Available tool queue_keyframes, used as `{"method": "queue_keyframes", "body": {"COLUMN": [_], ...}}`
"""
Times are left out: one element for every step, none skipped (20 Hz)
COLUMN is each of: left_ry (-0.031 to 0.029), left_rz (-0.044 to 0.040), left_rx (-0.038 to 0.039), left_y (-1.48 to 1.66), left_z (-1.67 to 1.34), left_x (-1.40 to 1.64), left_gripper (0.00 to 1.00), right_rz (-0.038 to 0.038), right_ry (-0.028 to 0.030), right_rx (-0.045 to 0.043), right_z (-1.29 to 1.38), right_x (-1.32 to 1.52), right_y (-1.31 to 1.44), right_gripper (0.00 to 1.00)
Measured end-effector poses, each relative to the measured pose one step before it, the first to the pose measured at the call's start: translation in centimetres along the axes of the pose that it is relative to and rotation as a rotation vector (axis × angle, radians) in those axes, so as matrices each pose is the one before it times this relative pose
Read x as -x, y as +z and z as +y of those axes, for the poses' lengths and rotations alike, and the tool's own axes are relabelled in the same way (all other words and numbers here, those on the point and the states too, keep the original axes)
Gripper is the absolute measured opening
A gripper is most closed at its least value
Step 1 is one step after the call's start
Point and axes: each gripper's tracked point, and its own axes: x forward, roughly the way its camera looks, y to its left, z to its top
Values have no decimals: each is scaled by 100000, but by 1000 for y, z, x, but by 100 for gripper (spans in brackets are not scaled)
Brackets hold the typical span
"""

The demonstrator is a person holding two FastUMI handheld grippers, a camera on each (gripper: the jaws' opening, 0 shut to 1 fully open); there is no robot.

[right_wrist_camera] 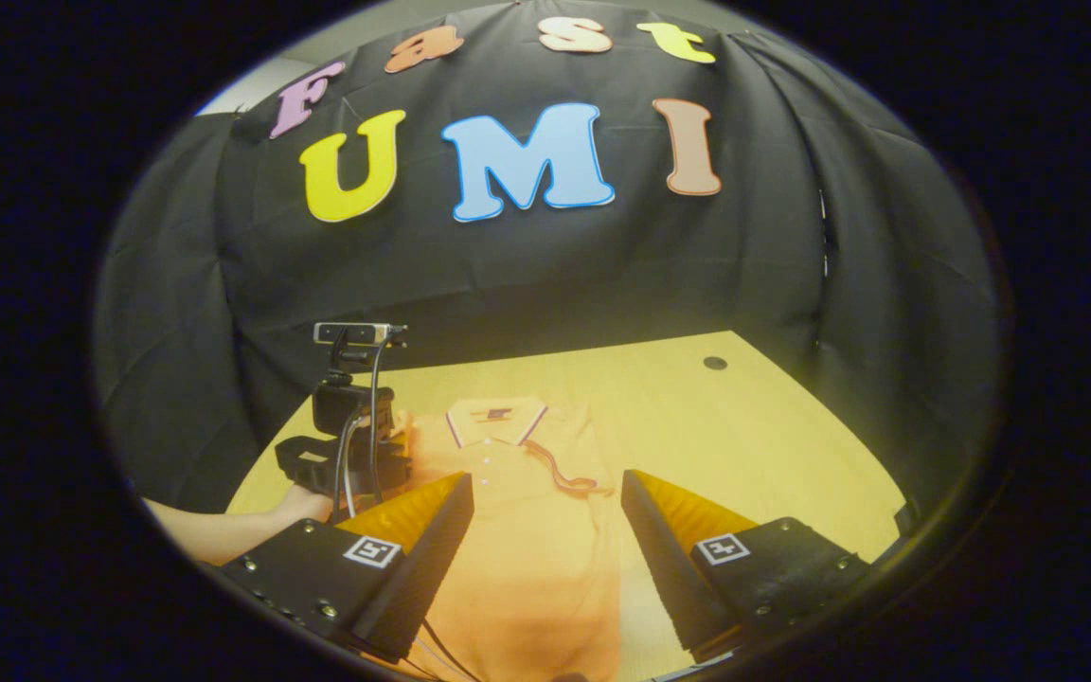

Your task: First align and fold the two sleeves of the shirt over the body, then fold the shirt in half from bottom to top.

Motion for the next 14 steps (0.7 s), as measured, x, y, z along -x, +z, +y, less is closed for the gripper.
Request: {"method": "queue_keyframes", "body": {"left_ry": [-792,-731,-361,-1036,-760,627,301,-553,-371,-104,-491,-991,-177,-884], "left_rz": [308,274,126,441,593,436,-1,-248,-424,-779,-895,-461,-616,-701], "left_rx": [-527,-259,-239,116,316,12,320,772,266,-42,247,773,364,468], "left_y": [-48,-37,-58,-49,-158,-119,7,101,65,152,224,46,-115,41], "left_z": [-267,-305,-225,-215,-312,74,23,-171,-127,-53,-251,-372,-145,-408], "left_x": [100,-62,93,168,207,312,380,552,616,562,569,692,882,879], "left_gripper": [14,14,17,17,15,29,43,40,45,53,61,62,69,69], "right_rz": [352,-58,-299,-267,-237,-215,11,-204,-322,75,50,186,41,-265], "right_ry": [338,237,-3,-41,243,535,639,470,211,176,525,738,800,439], "right_rx": [-859,-79,768,1086,767,291,24,18,245,347,329,397,624,900], "right_z": [62,6,-209,-233,-203,-80,-161,-171,-275,-234,-155,-142,-154,-299], "right_x": [111,31,83,137,115,144,196,188,231,251,205,250,374,316], "right_y": [-107,-36,62,56,96,-20,-43,-81,-38,-252,-213,-342,-302,-310], "right_gripper": [98,98,98,97,97,98,98,98,98,97,97,99,99,98]}}
